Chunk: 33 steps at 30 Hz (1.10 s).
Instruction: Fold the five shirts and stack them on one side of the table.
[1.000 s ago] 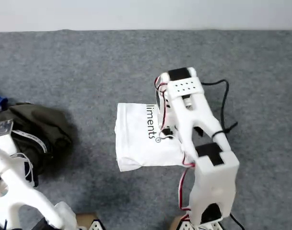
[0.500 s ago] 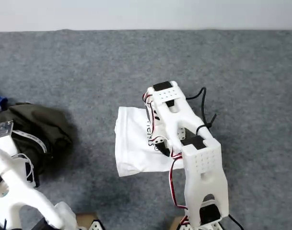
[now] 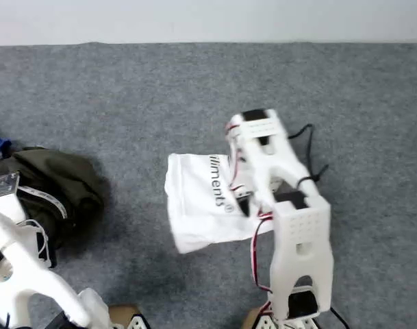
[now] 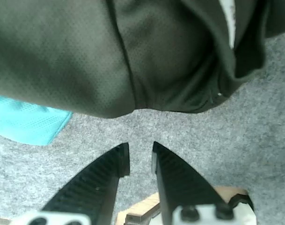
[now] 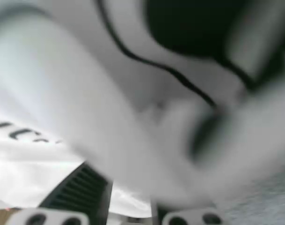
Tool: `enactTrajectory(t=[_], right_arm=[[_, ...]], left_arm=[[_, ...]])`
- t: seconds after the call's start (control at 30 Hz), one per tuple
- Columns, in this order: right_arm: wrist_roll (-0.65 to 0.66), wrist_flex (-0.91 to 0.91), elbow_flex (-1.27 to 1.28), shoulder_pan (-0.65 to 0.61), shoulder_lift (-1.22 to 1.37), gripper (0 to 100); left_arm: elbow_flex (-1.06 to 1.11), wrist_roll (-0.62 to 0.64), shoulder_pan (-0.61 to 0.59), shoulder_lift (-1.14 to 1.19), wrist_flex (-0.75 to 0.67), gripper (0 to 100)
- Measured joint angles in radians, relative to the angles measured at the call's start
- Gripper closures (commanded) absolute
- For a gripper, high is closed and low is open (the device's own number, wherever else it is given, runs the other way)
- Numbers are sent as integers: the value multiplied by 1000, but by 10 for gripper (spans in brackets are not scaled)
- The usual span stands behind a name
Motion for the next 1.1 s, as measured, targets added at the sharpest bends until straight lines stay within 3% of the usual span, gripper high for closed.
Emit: enactTrajectory(t=[0.23, 0.4, 0.57, 0.67, 0.87, 1.1], right_arm=[[325, 0, -6, 226, -84, 989], [578, -12, -169, 350, -84, 989], [729, -69, -404, 423, 25, 988], [761, -78, -542, 434, 123, 965], [761, -25, -779, 436, 241, 792], [525, -5, -945, 436, 235, 772]], left_arm=[[0, 0, 0, 0, 0, 907], [0, 0, 0, 0, 0, 907], [0, 0, 0, 0, 0, 907], [3, 0, 0, 0, 0, 907], [3, 0, 0, 0, 0, 907], [3, 0, 0, 0, 0, 907]])
